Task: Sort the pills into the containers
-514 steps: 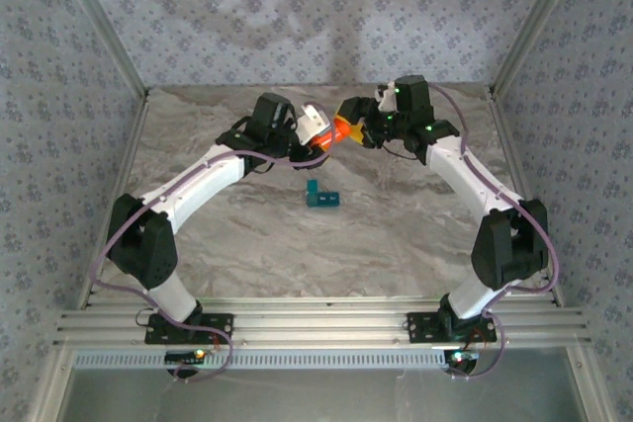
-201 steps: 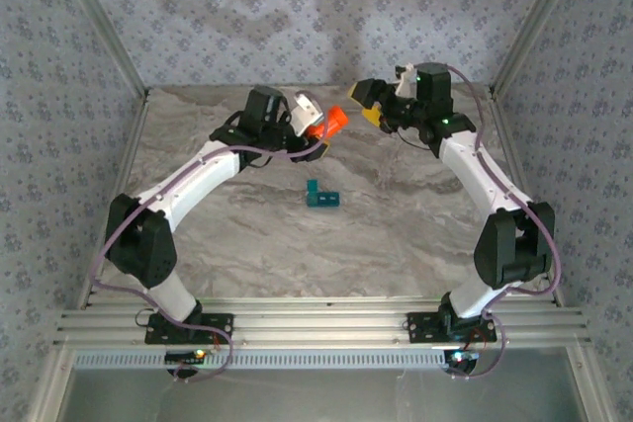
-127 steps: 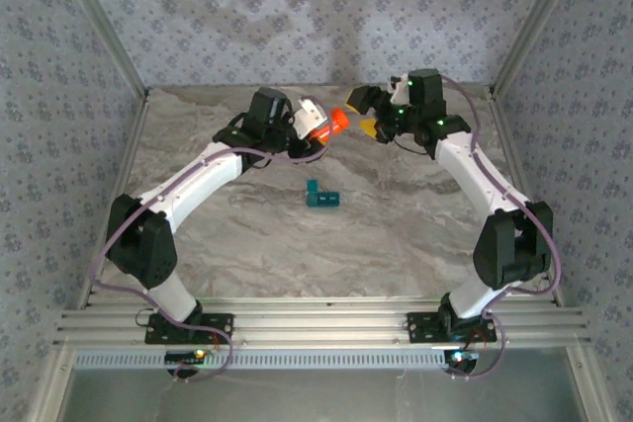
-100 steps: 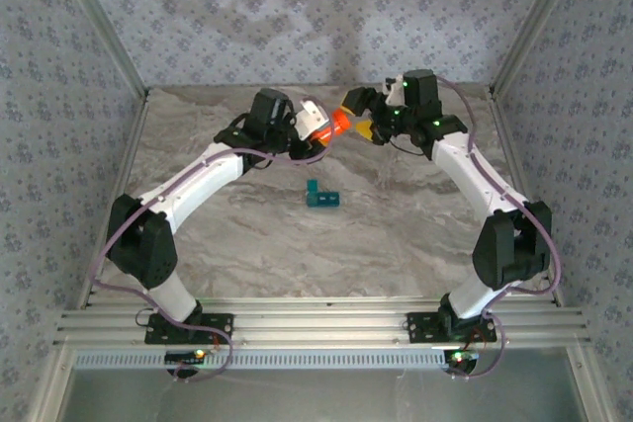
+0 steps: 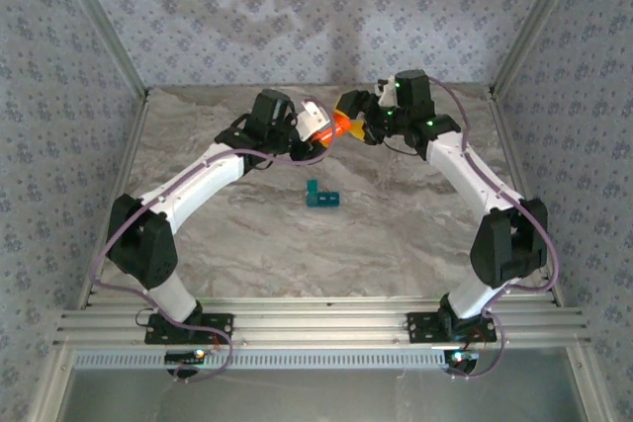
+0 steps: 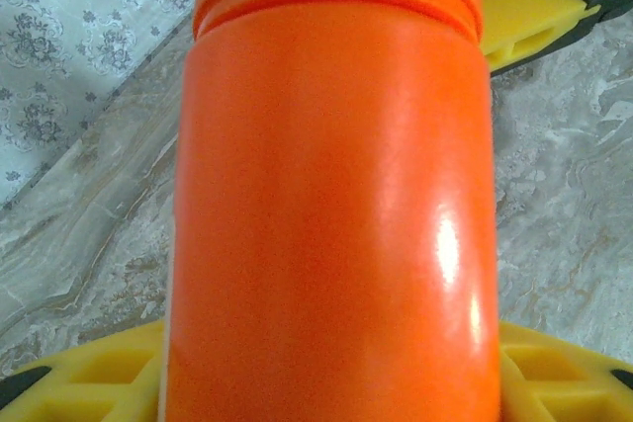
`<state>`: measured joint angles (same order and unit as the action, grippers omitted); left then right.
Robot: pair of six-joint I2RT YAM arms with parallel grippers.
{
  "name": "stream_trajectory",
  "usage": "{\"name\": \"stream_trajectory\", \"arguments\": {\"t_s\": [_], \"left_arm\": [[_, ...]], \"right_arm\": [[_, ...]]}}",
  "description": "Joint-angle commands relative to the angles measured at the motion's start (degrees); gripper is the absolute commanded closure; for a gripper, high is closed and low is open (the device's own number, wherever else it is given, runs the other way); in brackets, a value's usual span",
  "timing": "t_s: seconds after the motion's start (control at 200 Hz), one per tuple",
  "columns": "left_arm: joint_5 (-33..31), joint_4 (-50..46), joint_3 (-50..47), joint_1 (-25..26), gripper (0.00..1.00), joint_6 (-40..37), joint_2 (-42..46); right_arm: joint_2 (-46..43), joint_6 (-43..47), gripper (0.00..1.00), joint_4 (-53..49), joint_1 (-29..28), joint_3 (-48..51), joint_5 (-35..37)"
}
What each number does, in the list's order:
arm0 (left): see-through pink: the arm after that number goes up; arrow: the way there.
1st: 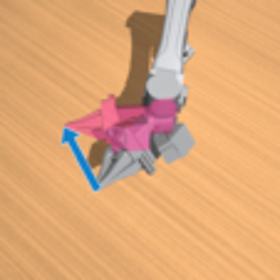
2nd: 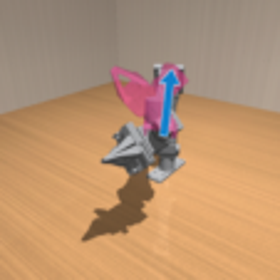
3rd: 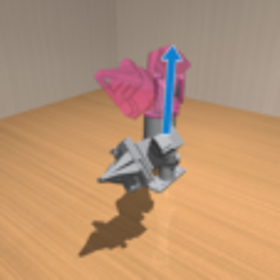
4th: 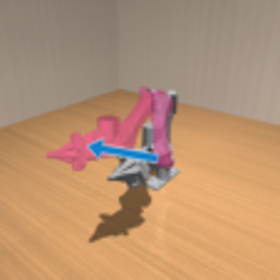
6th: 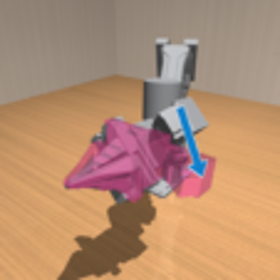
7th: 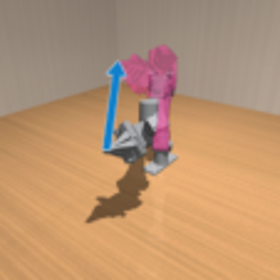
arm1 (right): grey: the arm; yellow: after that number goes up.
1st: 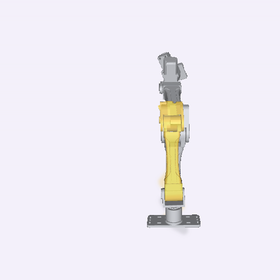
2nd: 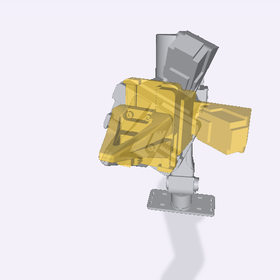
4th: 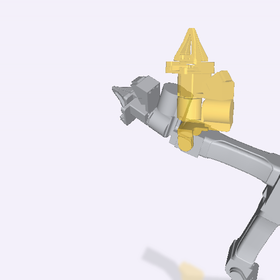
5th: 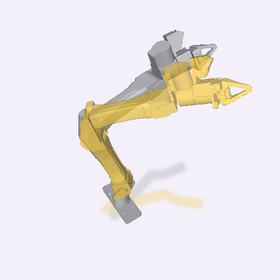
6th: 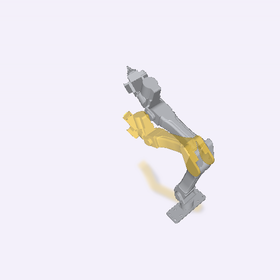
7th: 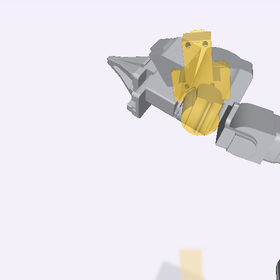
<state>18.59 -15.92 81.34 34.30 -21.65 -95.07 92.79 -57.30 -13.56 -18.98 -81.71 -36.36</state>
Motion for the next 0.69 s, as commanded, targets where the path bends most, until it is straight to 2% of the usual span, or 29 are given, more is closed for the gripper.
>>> {"name": "stream_trajectory", "arguments": {"t_s": [0.0, 0.24, 0.41, 0.69], "left_arm": [[0.29, 0.45, 0.65, 0.42, 1.00, -0.76, -1.00], [0.09, 1.36, 0.40, 0.39, 1.00, 0.19, -0.73], [2.11, 2.76, 0.49, -0.19, 1.00, 2.39, -0.13], [12.21, 5.23, 0.97, -1.99, 1.00, 8.71, 0.91]], "right_arm": [[0.39, -0.29, 0.33, 0.38, -0.35, -1.66, -0.26], [0.50, 0.48, 0.52, 0.73, -0.23, -1.43, -1.83], [0.13, 1.70, 0.54, 3.27, 0.49, -0.44, -3.23], [-0.86, 4.34, 0.54, 13.56, 1.78, 1.65, -8.09]]}}
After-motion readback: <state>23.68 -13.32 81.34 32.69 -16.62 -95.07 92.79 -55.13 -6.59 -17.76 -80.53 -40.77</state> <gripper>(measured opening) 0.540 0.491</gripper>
